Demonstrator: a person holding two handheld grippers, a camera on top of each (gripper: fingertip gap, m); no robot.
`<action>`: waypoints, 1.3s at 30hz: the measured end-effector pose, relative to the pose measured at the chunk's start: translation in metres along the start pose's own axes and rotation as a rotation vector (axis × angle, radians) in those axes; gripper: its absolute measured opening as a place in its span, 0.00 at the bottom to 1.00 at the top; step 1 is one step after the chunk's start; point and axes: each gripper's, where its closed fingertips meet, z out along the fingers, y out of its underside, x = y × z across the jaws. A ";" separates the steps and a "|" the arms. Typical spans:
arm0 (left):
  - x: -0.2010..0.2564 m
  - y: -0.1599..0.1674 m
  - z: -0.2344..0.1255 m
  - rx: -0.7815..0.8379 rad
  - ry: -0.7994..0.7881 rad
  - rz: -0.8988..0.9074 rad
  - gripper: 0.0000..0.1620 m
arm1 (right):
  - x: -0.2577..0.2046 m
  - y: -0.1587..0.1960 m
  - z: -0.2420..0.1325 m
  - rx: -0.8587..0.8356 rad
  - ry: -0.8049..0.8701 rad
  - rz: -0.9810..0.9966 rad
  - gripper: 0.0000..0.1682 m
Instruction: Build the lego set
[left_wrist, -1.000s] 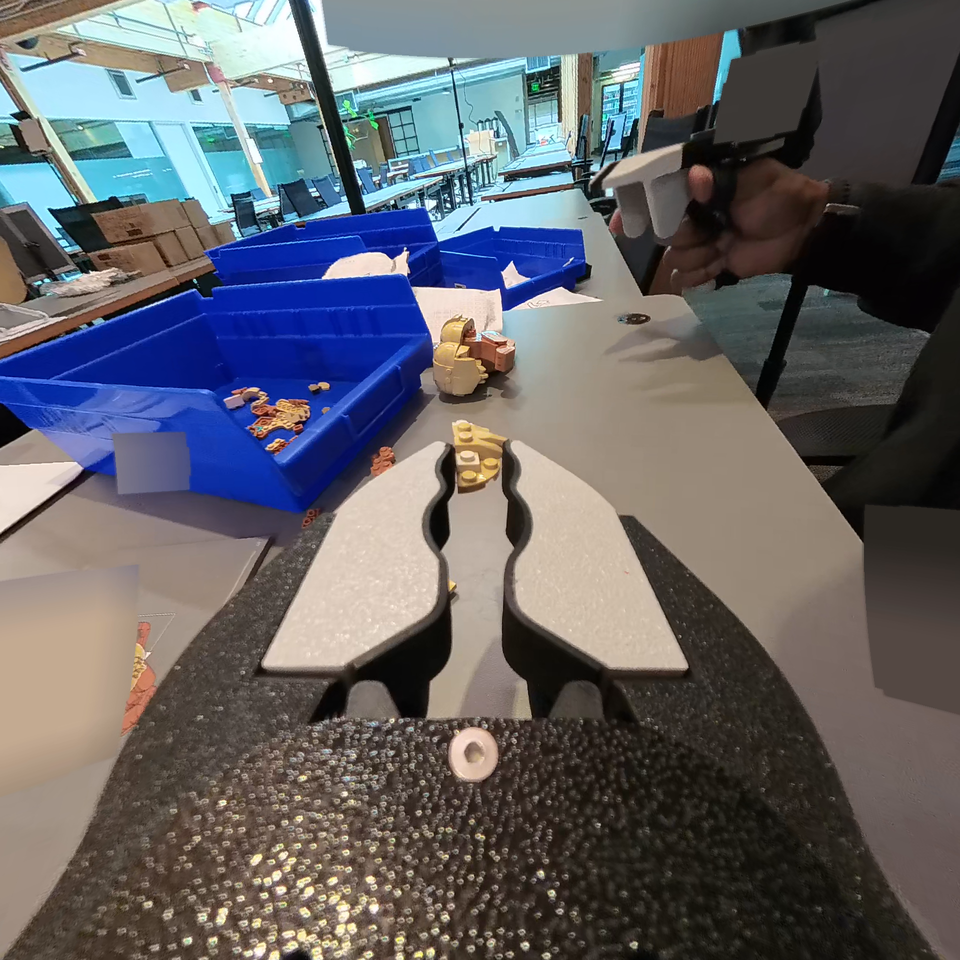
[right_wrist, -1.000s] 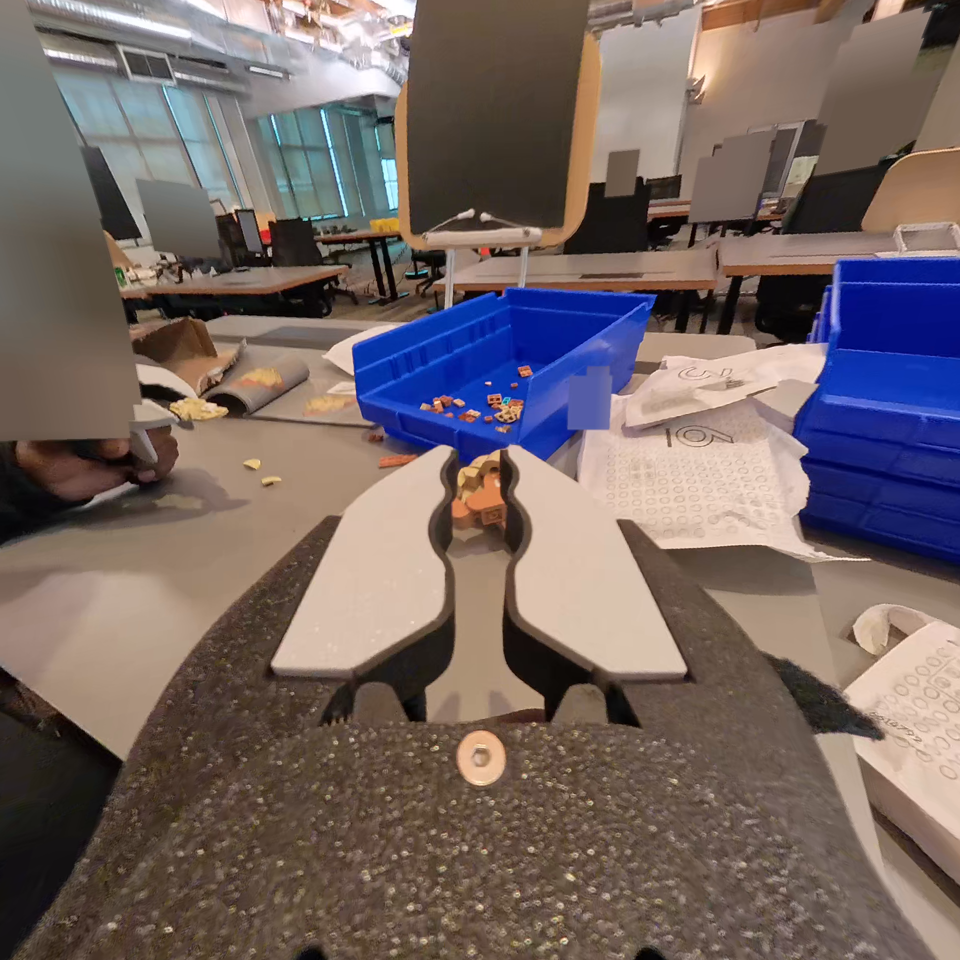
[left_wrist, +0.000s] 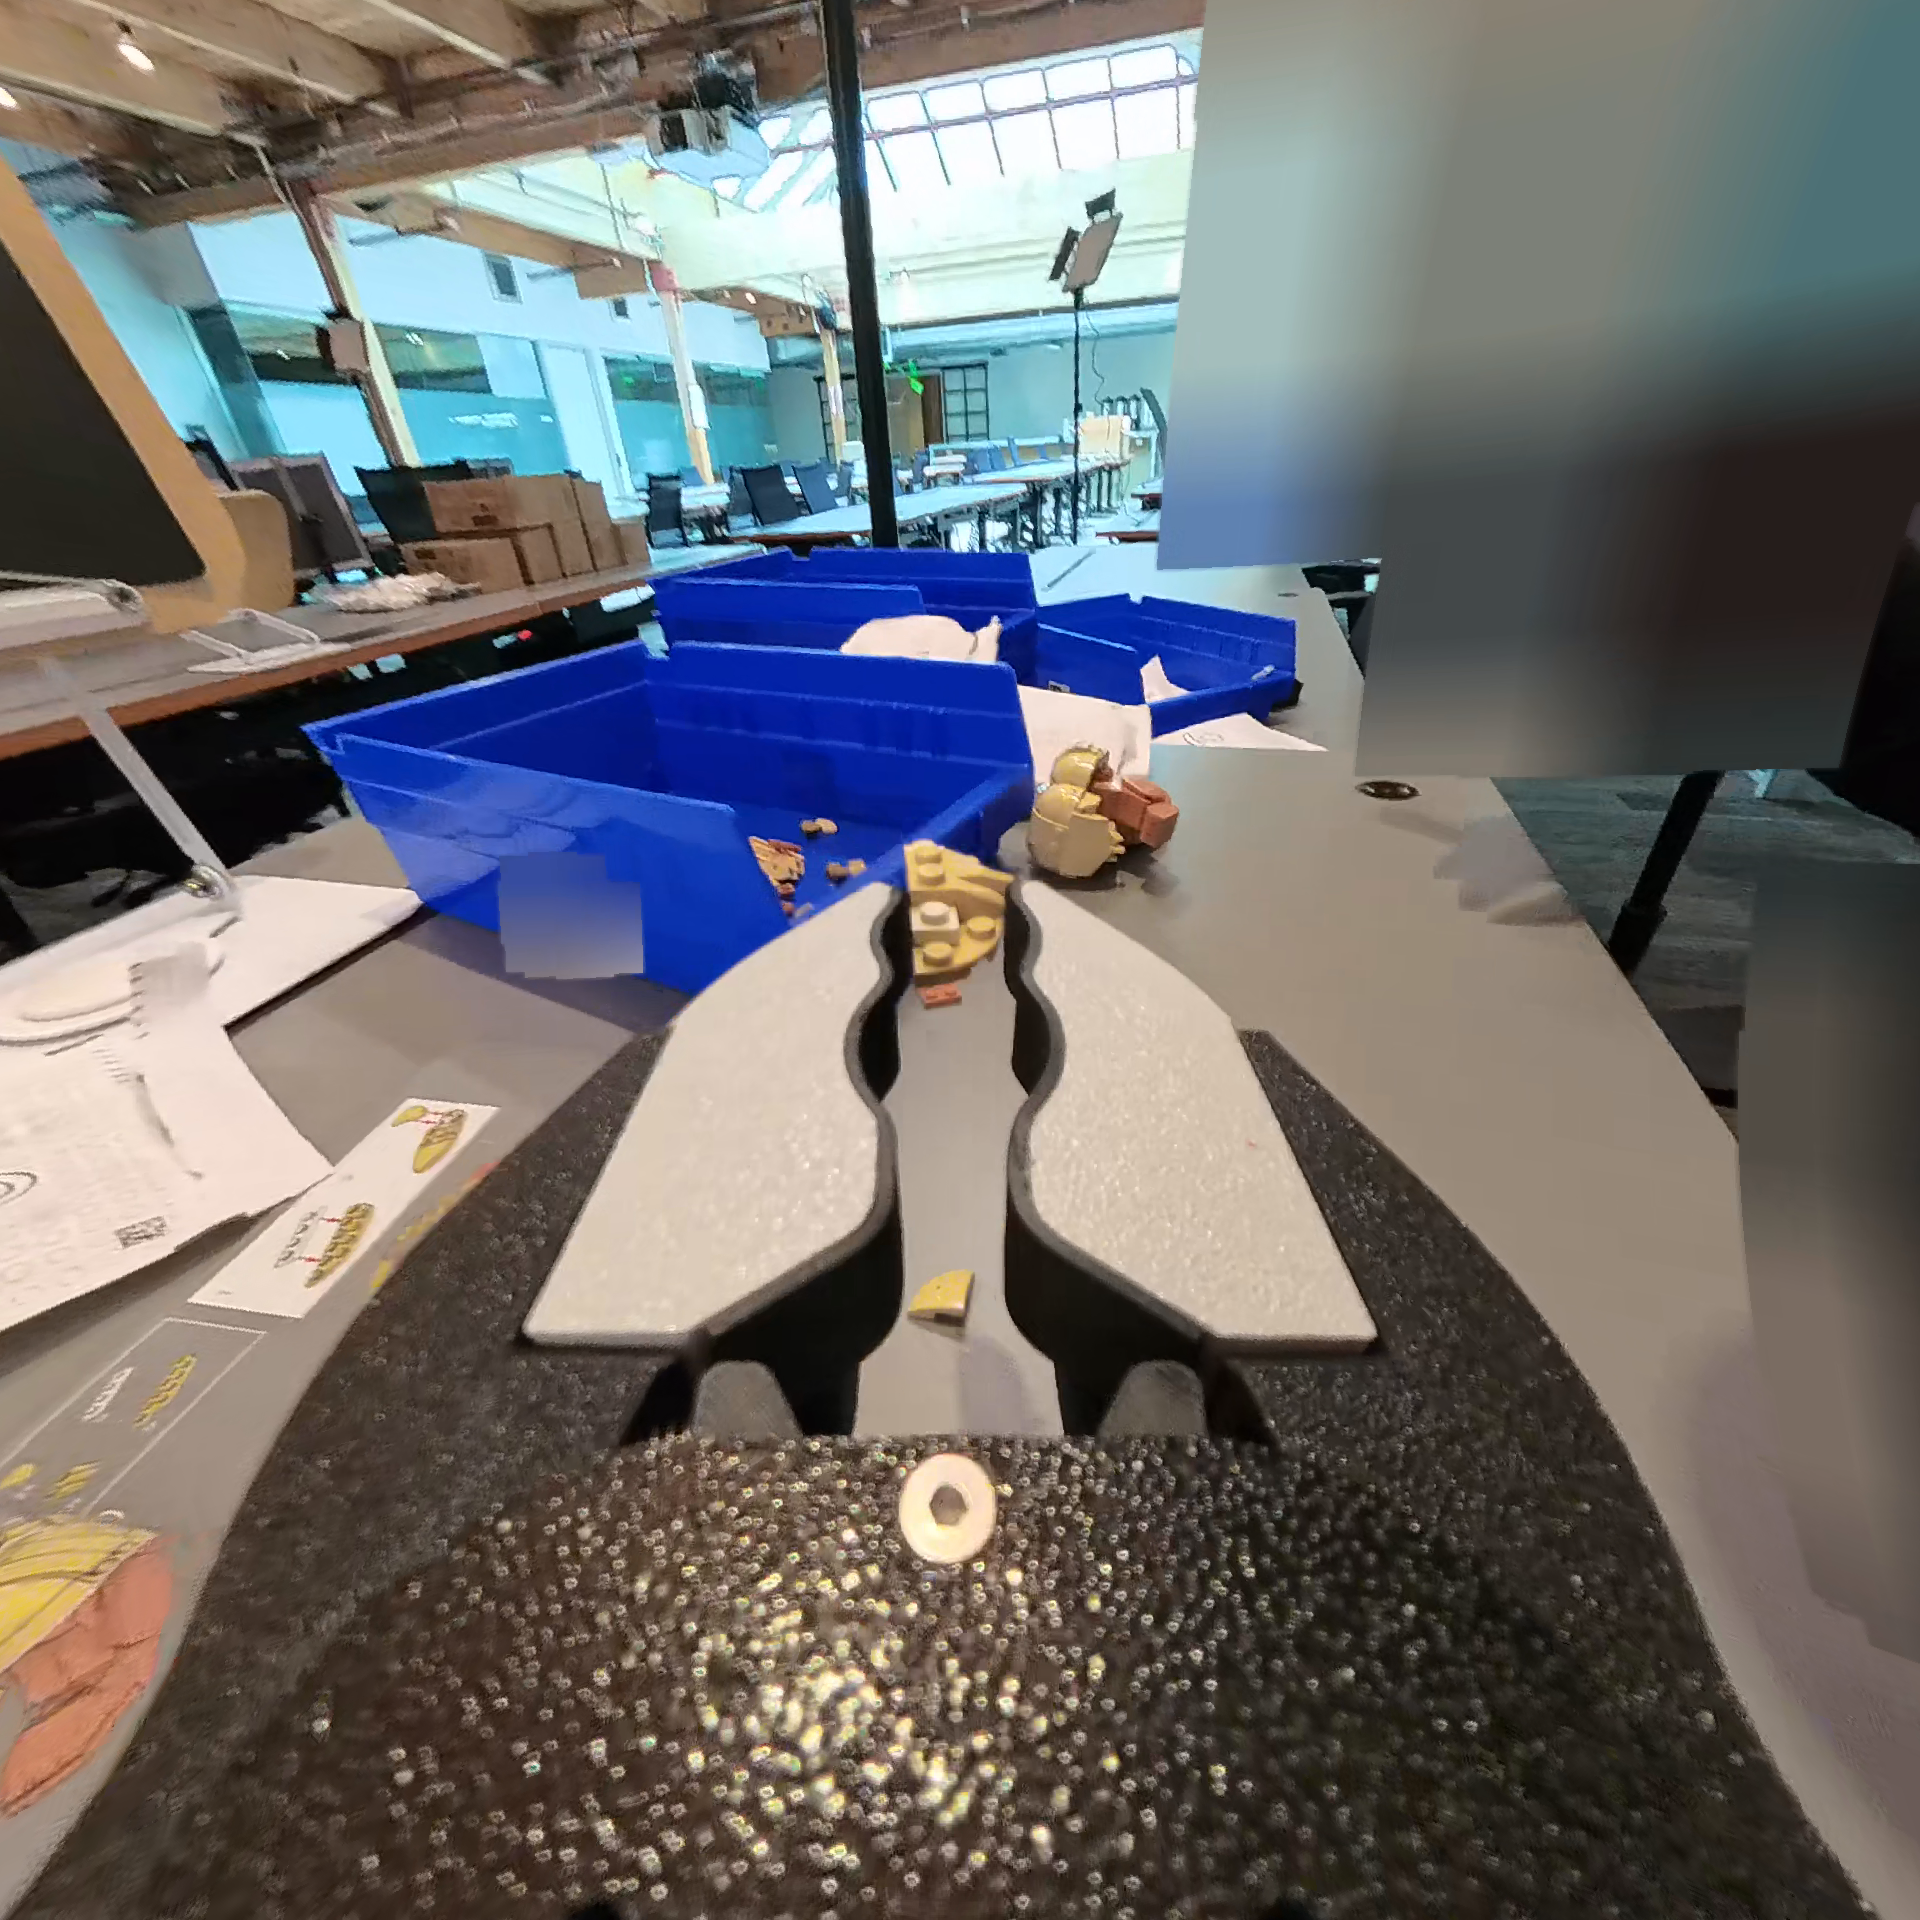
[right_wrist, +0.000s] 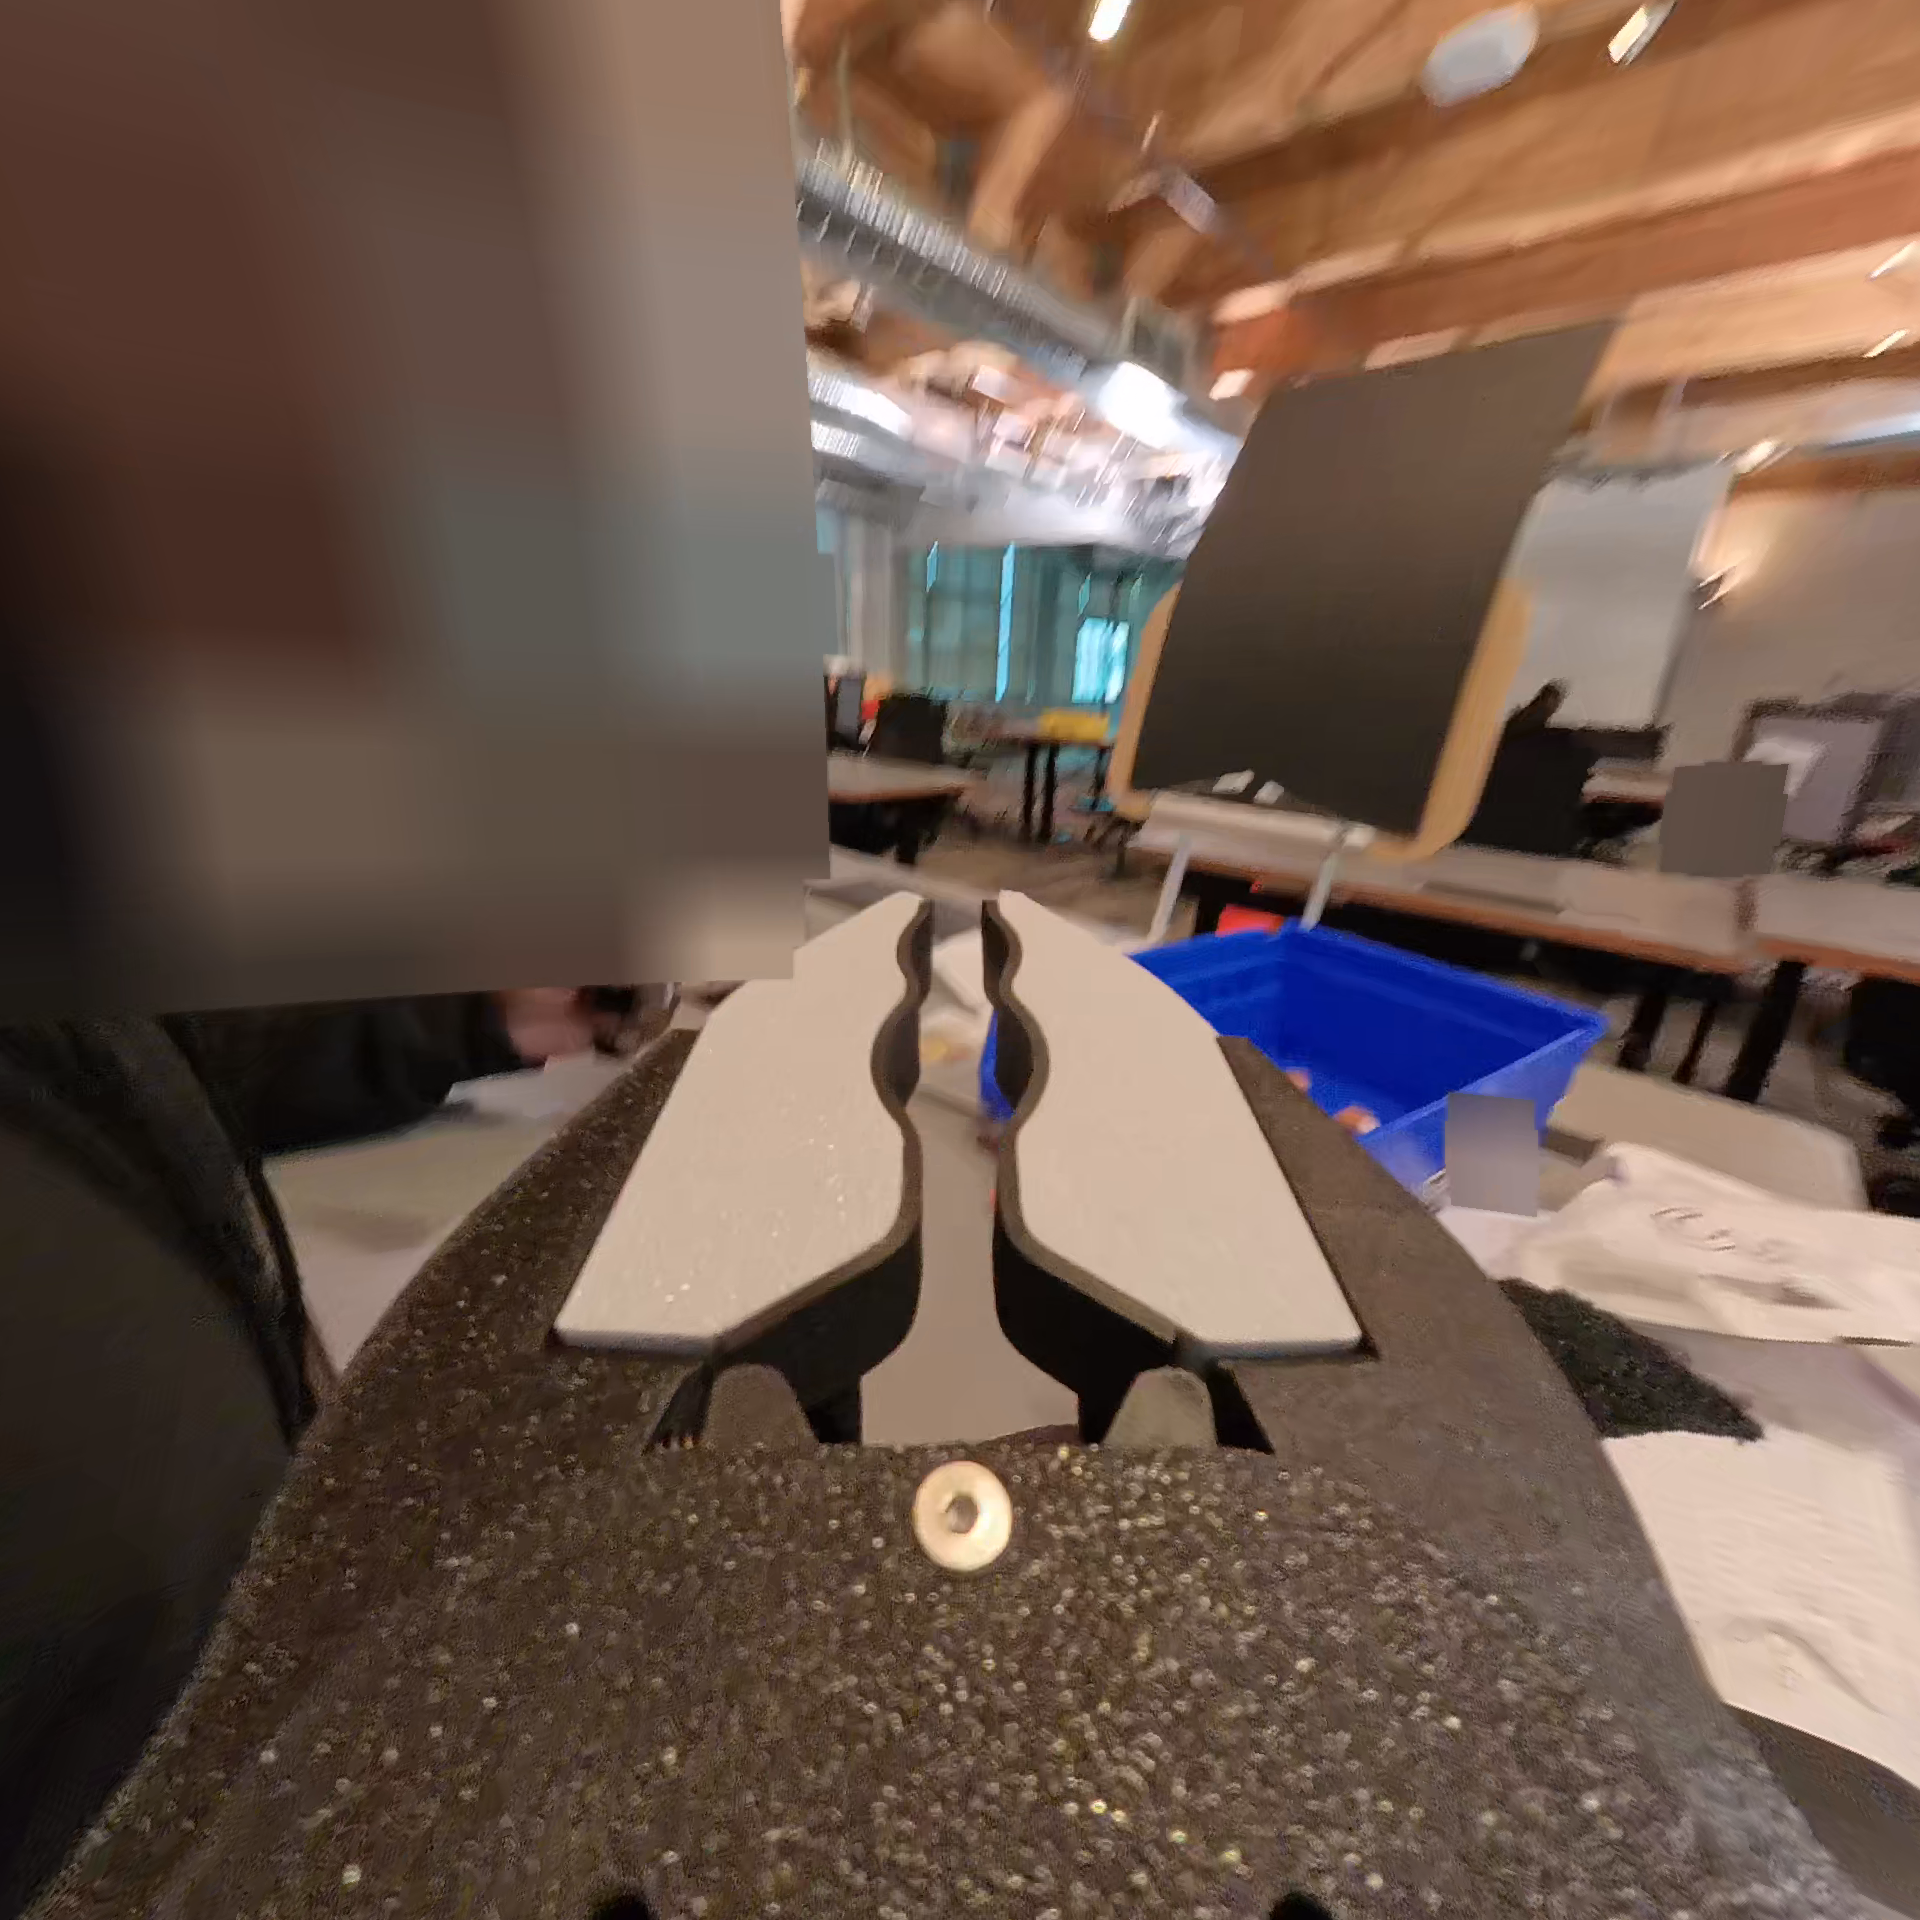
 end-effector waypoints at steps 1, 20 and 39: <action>0.001 0.003 0.002 -0.021 0.008 -0.007 0.10 | -0.006 0.018 0.012 -0.070 -0.042 -0.001 0.05; -0.003 0.024 0.006 -0.099 0.005 -0.010 0.10 | -0.080 0.222 0.151 -0.619 -0.623 -0.275 0.14; -0.005 0.024 0.005 -0.099 0.004 -0.017 0.10 | -0.099 0.275 0.187 -0.895 -0.605 -0.473 0.10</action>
